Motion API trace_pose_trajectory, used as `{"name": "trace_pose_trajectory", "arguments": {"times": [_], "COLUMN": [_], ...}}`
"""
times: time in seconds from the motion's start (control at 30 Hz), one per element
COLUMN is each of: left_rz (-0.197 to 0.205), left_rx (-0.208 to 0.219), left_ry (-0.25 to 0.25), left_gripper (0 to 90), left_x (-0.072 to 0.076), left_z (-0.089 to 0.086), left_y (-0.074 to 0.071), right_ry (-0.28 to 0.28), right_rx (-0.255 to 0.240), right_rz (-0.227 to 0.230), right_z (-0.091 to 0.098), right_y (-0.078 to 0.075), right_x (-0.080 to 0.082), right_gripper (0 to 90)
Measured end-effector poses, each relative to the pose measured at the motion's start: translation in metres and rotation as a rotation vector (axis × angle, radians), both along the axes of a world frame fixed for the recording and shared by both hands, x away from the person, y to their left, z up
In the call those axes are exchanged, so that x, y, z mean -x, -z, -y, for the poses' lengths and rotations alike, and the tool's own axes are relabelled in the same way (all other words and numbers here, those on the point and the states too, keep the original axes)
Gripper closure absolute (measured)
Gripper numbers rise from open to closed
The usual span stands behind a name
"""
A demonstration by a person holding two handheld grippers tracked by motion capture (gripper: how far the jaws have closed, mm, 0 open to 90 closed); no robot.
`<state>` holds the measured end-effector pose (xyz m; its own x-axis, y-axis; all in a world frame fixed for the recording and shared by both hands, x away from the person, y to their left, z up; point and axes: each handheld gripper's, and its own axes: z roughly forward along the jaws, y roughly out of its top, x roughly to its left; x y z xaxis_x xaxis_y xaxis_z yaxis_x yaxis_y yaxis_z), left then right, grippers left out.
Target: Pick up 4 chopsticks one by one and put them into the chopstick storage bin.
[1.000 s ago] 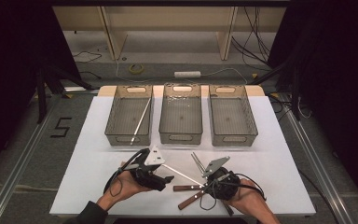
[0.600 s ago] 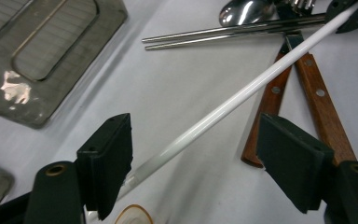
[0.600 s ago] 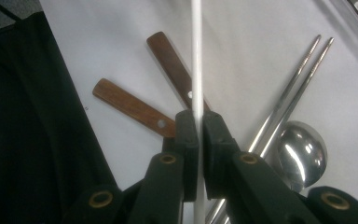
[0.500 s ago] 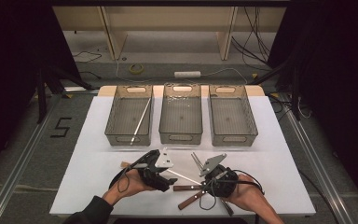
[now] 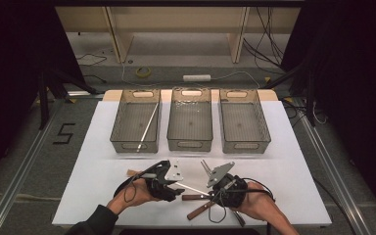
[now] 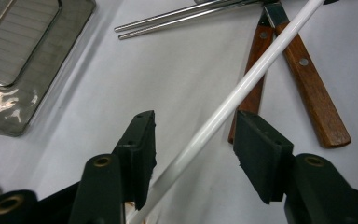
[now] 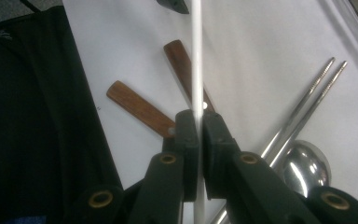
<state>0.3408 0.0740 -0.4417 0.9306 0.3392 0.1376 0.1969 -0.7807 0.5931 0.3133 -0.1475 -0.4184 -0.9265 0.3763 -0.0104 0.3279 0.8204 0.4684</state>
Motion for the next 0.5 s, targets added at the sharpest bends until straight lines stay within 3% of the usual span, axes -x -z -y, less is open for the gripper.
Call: {"name": "trace_pose_trajectory", "arguments": {"times": [0.5], "left_rz": [-0.021], "left_rx": [-0.042], "left_ry": [0.092], "left_gripper": [67.4], "left_x": [0.005], "left_z": [-0.0005], "left_y": [-0.005], "right_ry": [-0.06], "right_rx": [-0.006], "right_rz": [0.002], "right_z": [-0.0015], "right_y": [-0.0006], "right_x": [0.0023], "right_gripper": [86.9]}}
